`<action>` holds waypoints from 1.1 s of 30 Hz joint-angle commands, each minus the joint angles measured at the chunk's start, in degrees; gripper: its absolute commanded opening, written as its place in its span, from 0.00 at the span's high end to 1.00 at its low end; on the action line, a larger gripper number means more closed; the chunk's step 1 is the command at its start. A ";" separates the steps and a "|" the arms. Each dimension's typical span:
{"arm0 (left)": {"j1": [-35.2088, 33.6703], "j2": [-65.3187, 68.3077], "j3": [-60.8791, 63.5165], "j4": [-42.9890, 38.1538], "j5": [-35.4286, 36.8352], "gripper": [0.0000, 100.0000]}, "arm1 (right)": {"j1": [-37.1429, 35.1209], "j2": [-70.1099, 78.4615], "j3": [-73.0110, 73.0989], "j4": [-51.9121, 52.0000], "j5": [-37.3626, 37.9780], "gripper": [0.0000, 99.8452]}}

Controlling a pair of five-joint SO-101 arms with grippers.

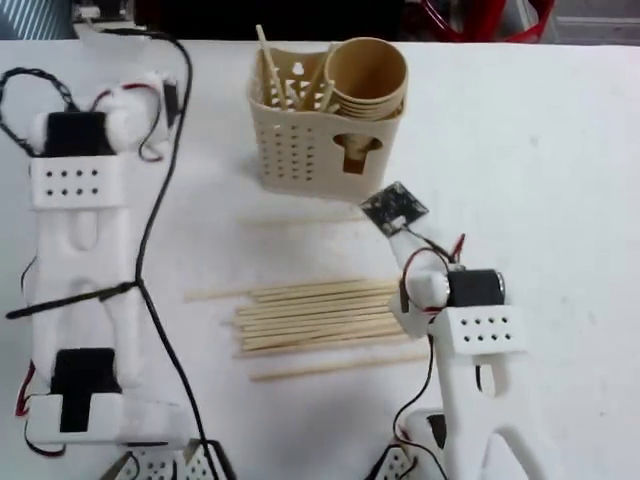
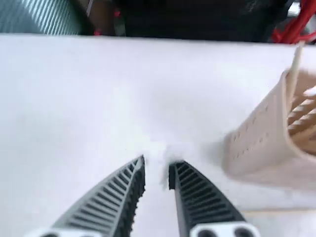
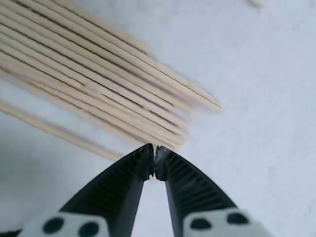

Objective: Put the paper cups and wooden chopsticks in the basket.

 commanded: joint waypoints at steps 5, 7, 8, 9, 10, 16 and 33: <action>-1.36 8.40 12.40 0.18 -4.92 0.90 | -13.23 16.48 -21.71 10.15 8.00 0.98; -1.45 10.95 15.47 -2.81 -4.92 0.87 | -16.22 22.99 -26.55 11.82 11.08 0.96; -1.54 12.00 16.62 -4.22 -4.92 0.86 | -17.54 26.24 -28.40 12.09 12.84 0.93; -2.15 12.97 17.14 -5.54 -4.92 0.85 | -18.59 29.32 -30.07 12.00 14.77 0.90; -3.82 13.76 16.97 -6.42 -4.84 0.84 | -19.47 32.13 -31.47 11.82 16.97 0.87; -15.78 19.82 11.96 -10.90 3.43 0.83 | -20.09 44.09 -34.55 3.91 28.22 0.86; -14.81 24.75 7.74 -10.64 3.60 0.83 | -20.00 57.10 -34.37 -7.08 28.92 0.88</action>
